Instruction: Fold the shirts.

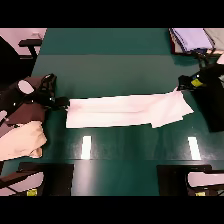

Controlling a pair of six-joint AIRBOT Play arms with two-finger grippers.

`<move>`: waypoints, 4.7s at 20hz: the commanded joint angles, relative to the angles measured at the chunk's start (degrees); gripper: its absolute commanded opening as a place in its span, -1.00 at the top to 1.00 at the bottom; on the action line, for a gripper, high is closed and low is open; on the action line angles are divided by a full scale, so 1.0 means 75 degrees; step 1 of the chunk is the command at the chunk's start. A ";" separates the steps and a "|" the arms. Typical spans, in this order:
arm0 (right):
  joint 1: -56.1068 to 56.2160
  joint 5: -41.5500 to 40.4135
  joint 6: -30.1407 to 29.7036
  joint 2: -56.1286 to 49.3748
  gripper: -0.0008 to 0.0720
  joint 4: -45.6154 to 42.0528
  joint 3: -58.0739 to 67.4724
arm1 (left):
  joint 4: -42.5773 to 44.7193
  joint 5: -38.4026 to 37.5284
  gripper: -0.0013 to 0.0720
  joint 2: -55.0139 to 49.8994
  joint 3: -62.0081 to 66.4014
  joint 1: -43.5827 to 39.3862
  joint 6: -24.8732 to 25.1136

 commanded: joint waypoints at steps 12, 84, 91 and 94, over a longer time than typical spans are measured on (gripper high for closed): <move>-0.1865 0.1580 -0.0664 -0.0982 -0.75 0.1274 0.1125 | -0.0166 -0.1163 -0.51 -0.0318 0.1961 0.0023 -0.0006; 0.2500 -0.0137 -0.0303 -0.1638 -0.91 0.2524 0.0784 | 0.0466 -0.1891 0.89 0.0606 0.5697 0.0600 -0.0152; 0.2894 -0.0985 -0.0901 -0.2445 -0.91 0.4838 -0.0099 | -0.0029 -0.1851 0.89 0.0510 0.5694 0.0600 -0.0152; 0.3401 -0.0979 -0.0930 -0.2990 -0.68 0.5088 0.0408 | -0.0085 -0.1877 0.89 0.0510 0.5694 0.0600 -0.0152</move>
